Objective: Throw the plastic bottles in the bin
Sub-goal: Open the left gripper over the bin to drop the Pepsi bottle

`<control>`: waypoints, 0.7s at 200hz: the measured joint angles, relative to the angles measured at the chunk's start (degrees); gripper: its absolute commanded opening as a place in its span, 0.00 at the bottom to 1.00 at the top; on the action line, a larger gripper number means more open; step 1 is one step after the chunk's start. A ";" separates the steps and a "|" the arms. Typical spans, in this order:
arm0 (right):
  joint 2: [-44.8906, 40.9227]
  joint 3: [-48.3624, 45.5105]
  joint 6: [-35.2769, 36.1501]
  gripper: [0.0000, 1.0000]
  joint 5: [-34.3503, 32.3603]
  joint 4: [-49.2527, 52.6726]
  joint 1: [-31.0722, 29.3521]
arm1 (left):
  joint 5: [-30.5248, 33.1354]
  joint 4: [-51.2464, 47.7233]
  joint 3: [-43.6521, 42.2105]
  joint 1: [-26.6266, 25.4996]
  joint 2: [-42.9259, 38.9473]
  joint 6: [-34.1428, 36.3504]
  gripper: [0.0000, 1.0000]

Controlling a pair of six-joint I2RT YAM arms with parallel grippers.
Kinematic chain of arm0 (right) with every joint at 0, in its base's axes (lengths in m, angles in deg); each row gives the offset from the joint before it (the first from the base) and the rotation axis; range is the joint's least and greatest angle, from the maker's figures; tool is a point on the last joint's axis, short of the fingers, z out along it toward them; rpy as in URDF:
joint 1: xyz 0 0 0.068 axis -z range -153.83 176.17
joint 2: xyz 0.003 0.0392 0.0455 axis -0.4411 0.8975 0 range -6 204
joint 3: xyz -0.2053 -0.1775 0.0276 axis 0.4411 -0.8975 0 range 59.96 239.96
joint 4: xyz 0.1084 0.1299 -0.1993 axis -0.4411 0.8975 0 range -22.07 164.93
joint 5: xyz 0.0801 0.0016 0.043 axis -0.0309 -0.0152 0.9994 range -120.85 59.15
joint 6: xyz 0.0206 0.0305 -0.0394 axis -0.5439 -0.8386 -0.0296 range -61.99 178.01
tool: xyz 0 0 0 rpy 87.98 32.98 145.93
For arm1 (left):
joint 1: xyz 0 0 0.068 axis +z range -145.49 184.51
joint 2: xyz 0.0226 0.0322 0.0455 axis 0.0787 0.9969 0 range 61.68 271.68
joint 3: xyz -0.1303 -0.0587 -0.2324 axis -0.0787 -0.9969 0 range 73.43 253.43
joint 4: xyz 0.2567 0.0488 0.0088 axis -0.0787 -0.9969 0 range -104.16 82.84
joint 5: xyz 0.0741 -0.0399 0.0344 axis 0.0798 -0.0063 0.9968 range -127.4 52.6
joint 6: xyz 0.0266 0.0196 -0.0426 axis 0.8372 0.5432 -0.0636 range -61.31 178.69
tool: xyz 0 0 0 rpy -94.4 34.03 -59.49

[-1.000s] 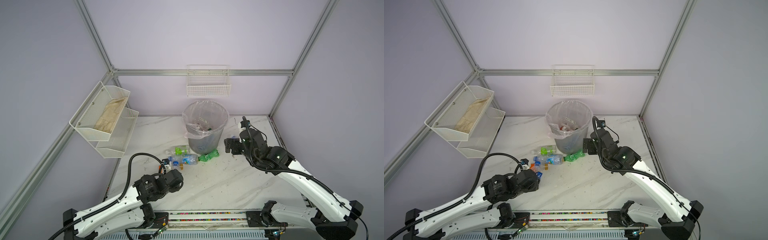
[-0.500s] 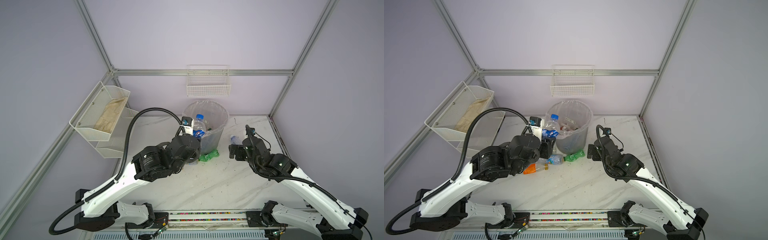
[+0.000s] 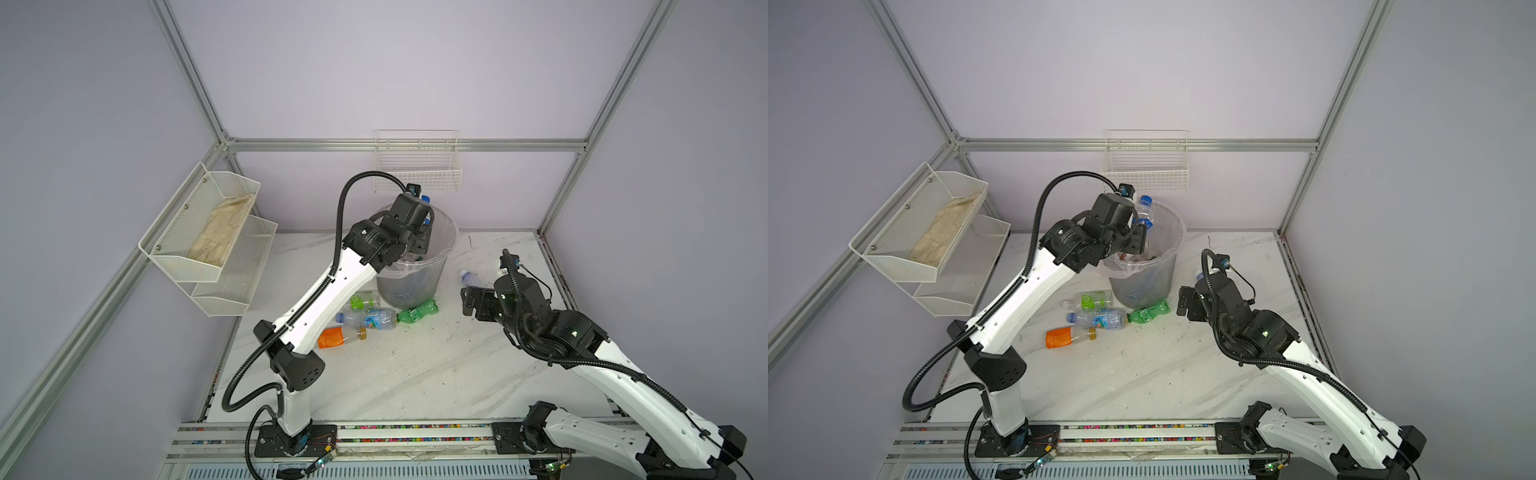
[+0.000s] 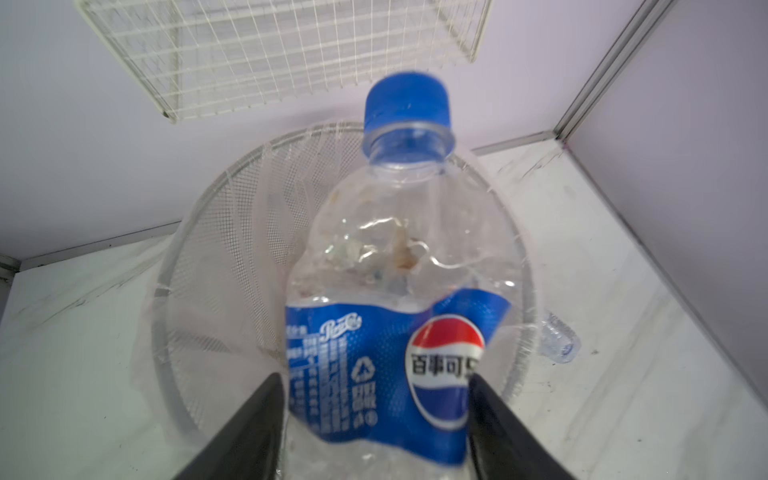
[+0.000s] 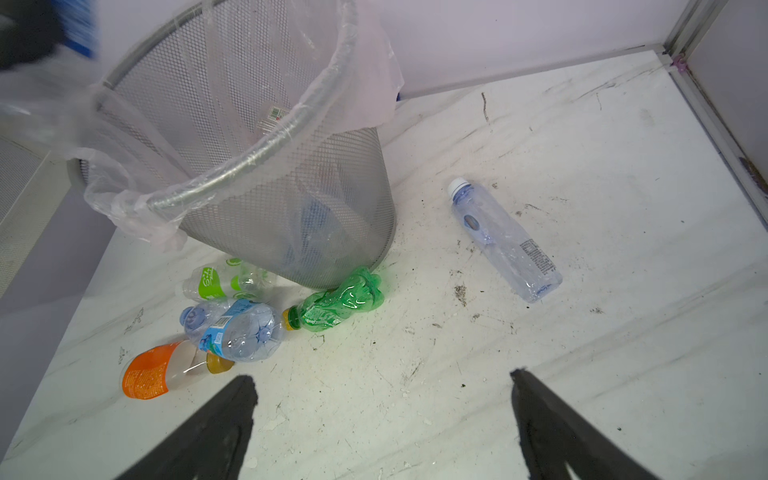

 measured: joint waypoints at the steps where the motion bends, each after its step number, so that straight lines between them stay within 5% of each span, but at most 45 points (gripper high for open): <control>1: -0.04 0.07 0.00 0.98 0.00 0.04 0.00 | -0.11 -0.24 0.22 0.11 0.42 0.02 1.00; 34: -1.27 1.38 -0.17 0.97 -0.15 0.39 0.00 | -1.92 -4.24 0.87 0.20 2.05 -0.42 1.00; 75: -0.04 1.70 -0.35 0.98 -0.57 0.70 0.00 | -1.53 -3.50 -0.96 -2.47 -8.09 -0.42 1.00; 140: 3.54 3.72 0.61 0.97 -2.43 1.25 1.44 | 1.55 3.17 -25.90 -11.04 -31.69 -1.95 1.00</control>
